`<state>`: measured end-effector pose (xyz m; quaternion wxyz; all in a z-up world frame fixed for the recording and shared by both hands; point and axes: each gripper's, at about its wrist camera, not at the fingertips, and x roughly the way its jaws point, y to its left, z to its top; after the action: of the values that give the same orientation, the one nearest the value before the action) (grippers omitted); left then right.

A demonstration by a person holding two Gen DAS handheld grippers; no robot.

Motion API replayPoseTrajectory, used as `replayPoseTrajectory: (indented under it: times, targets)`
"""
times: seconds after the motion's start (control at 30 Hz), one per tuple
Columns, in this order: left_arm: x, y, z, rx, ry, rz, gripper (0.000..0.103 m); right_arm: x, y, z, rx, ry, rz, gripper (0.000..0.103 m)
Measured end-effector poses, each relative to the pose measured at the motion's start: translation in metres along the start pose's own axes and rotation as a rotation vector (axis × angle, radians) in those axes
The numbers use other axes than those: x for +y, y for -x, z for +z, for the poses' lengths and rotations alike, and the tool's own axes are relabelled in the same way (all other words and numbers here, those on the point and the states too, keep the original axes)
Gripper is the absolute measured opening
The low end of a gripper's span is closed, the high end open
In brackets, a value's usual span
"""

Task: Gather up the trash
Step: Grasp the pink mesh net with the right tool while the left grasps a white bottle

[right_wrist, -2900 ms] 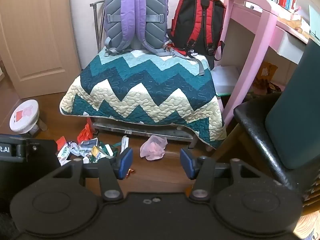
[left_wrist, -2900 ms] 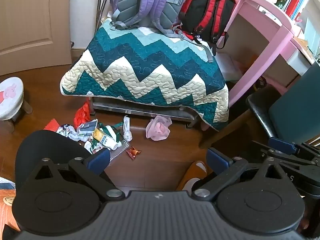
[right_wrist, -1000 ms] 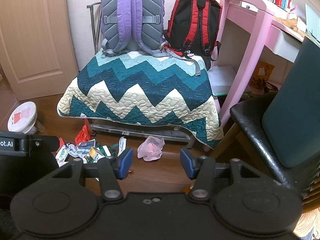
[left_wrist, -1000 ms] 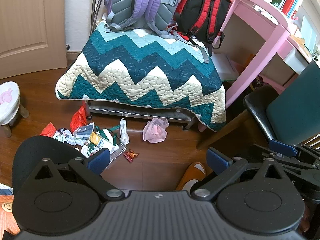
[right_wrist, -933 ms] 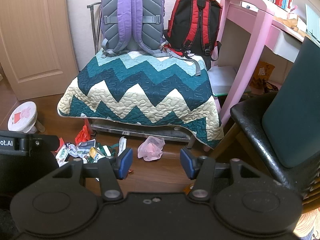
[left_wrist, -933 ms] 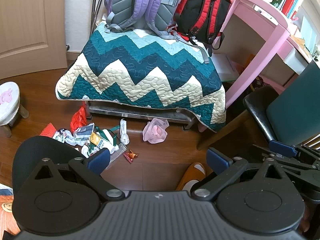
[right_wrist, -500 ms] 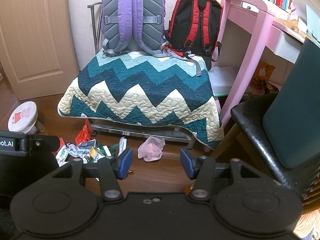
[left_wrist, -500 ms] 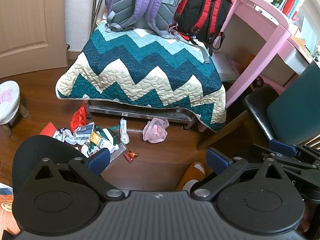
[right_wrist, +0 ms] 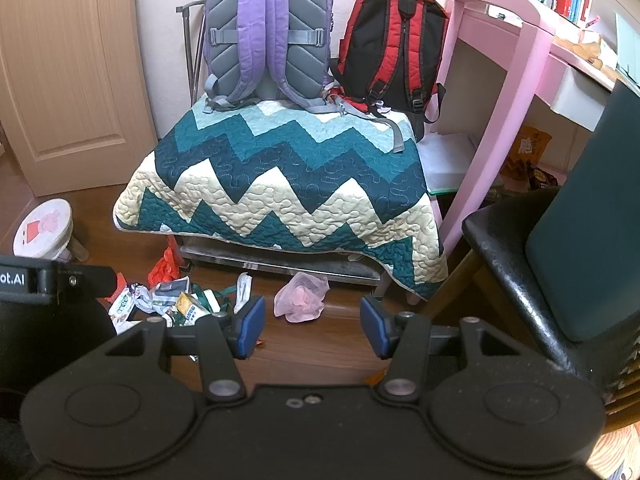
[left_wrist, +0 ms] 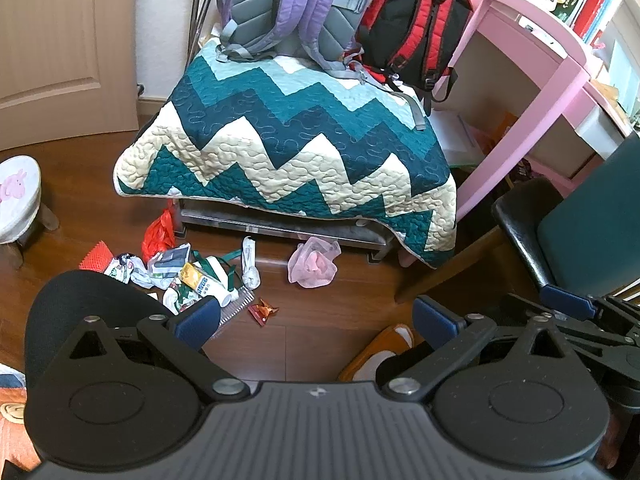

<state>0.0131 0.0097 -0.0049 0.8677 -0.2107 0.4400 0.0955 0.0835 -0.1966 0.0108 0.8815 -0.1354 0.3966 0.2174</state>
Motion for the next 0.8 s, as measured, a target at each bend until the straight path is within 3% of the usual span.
replayPoseTrajectory:
  times: [0.2,0.37,0.63,0.8]
  targets:
    - [0.008,-0.017,0.012,0.005,0.019,0.024,0.103,0.002,-0.018,0.010,0.021,0.015,0.005,0.052]
    - [0.023,-0.047,0.032,-0.025,0.017,0.111,0.103,-0.003,-0.055,0.022,0.042,0.021,0.036,0.052]
    - [0.071,-0.146,0.069,0.029,-0.006,0.227,0.103,-0.016,-0.164,0.038,0.092,0.019,0.146,0.052]
    - [0.103,-0.223,0.087,0.126,0.075,0.267,0.103,-0.022,-0.247,0.045,0.161,-0.029,0.212,0.052]
